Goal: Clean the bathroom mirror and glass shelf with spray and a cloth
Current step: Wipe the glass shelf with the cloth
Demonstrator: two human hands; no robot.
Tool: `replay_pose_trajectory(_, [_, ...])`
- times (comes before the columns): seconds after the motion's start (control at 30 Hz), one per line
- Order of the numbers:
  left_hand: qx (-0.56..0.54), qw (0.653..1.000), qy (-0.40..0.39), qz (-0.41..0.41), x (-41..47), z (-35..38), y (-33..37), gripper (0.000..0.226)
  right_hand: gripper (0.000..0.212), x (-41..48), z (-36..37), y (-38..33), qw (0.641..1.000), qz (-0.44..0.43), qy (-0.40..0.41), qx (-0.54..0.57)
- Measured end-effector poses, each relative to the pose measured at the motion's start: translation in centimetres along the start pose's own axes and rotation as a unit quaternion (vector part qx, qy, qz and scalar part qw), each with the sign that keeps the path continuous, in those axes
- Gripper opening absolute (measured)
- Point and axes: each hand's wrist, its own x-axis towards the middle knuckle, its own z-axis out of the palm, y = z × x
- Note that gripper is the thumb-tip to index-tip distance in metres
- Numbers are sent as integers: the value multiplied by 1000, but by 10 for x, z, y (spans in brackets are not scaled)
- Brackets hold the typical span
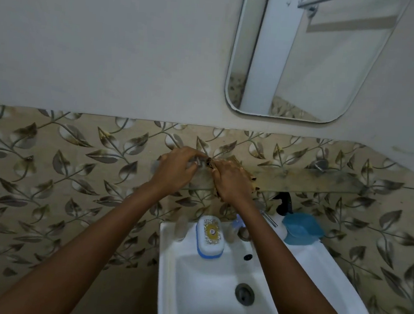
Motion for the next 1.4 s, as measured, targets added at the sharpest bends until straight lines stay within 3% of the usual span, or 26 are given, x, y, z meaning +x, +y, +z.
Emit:
replay_pose_trajectory(0.2, [13, 1000, 3, 2, 4, 4, 1, 44, 52, -1, -13, 45, 999, 35, 15, -11])
replay_pose_trajectory(0.6, [36, 998, -18, 45, 24, 41, 17, 34, 43, -3, -39, 115, 994, 102, 31, -5])
replay_pose_trajectory(0.83, [48, 997, -28, 55, 36, 55, 22, 41, 45, -4, -46, 154, 988, 151, 29, -25])
replay_pose_trajectory(1.0, [29, 994, -48, 98, 48, 64, 36, 39, 45, -4, -55, 176, 981, 186, 45, -25])
replay_pose_trajectory(1.2, [9, 991, -54, 125, 57, 70, 40, 36, 45, -1, -62, 201, 970, 237, 48, -28])
replay_pose_trajectory(1.4, [3, 989, -71, 129, 61, 67, 44, 39, 47, -1, -56, 215, 939, 317, 108, -83])
